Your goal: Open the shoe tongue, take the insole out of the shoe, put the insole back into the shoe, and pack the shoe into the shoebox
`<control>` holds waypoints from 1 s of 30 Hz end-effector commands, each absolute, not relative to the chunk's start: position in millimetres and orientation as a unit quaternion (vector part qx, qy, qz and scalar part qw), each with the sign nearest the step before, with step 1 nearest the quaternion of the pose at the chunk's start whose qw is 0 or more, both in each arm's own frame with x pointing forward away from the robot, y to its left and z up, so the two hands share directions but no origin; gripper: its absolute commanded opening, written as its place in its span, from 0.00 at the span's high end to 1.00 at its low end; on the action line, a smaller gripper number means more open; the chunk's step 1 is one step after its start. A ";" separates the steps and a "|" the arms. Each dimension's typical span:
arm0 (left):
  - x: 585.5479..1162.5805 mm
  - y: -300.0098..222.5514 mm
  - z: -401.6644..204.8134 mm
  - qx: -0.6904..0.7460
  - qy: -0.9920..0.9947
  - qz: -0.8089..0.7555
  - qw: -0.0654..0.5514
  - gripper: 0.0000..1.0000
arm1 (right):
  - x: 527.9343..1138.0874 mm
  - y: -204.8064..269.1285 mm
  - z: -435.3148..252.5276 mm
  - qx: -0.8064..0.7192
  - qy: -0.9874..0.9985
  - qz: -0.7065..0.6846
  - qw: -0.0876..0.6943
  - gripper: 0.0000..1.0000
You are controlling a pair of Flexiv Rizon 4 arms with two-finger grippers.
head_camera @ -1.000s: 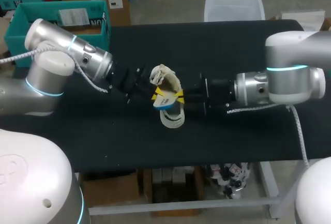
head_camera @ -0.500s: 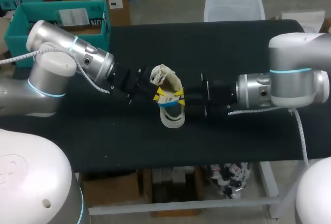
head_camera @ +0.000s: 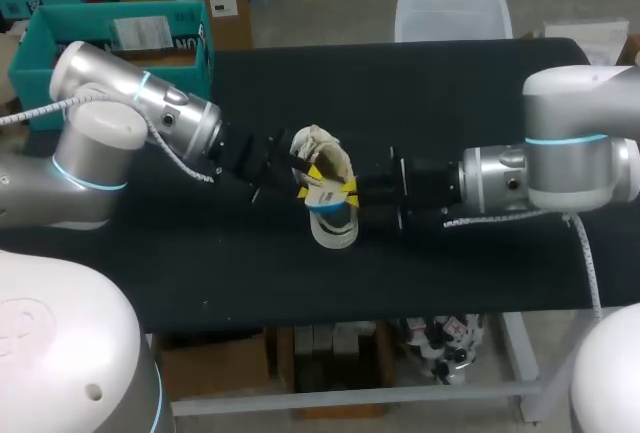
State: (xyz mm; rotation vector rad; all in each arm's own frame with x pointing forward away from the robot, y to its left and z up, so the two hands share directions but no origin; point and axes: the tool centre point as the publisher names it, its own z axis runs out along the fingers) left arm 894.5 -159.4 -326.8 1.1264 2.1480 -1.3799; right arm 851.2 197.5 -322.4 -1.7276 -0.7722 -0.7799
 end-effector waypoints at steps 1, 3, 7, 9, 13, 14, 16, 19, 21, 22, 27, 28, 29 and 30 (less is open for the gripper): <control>885.0 -154.4 -318.1 0.402 0.750 -0.495 0.176 0.21 | 850.8 196.2 -323.2 -0.720 -0.321 -0.327 0.521 1.00; 882.4 -154.6 -317.0 0.403 0.748 -0.496 0.175 0.43 | 850.6 195.7 -323.3 -0.720 -0.320 -0.329 0.521 1.00; 880.2 -155.1 -317.0 0.405 0.743 -0.502 0.177 1.00 | 851.0 195.4 -325.5 -0.721 -0.318 -0.328 0.521 1.00; 881.7 -155.2 -318.1 0.407 0.742 -0.502 0.178 1.00 | 851.7 195.1 -327.2 -0.721 -0.317 -0.327 0.522 1.00; 889.8 -155.6 -323.9 0.403 0.747 -0.499 0.176 1.00 | 857.2 196.7 -332.2 -0.722 -0.316 -0.324 0.523 1.00; 892.0 -155.6 -325.2 0.402 0.747 -0.499 0.175 1.00 | 859.3 197.4 -333.7 -0.723 -0.316 -0.322 0.523 1.00; 896.7 -156.5 -328.5 0.398 0.751 -0.498 0.173 1.00 | 864.4 198.5 -336.3 -0.723 -0.315 -0.319 0.526 1.00; 903.9 -158.1 -333.5 0.395 0.755 -0.494 0.174 1.00 | 873.5 200.5 -339.5 -0.724 -0.314 -0.316 0.527 1.00; 908.8 -158.6 -335.9 0.392 0.757 -0.493 0.174 1.00 | 879.3 202.2 -340.8 -0.725 -0.314 -0.314 0.526 1.00; 909.9 -158.7 -336.6 0.391 0.758 -0.491 0.176 1.00 | 881.8 203.0 -341.2 -0.725 -0.315 -0.313 0.527 1.00; 915.4 -159.3 -339.2 0.386 0.762 -0.490 0.175 1.00 | 888.6 205.2 -343.2 -0.728 -0.315 -0.308 0.525 1.00; 915.4 -159.3 -339.3 0.386 0.762 -0.489 0.175 1.00 | 888.5 204.9 -343.2 -0.728 -0.315 -0.308 0.525 1.00; 915.4 -159.4 -339.3 0.386 0.762 -0.490 0.175 1.00 | 887.3 203.3 -342.6 -0.729 -0.312 -0.309 0.525 1.00; 915.3 -159.4 -339.4 0.387 0.762 -0.490 0.175 1.00 | 885.5 201.7 -341.4 -0.729 -0.310 -0.310 0.525 1.00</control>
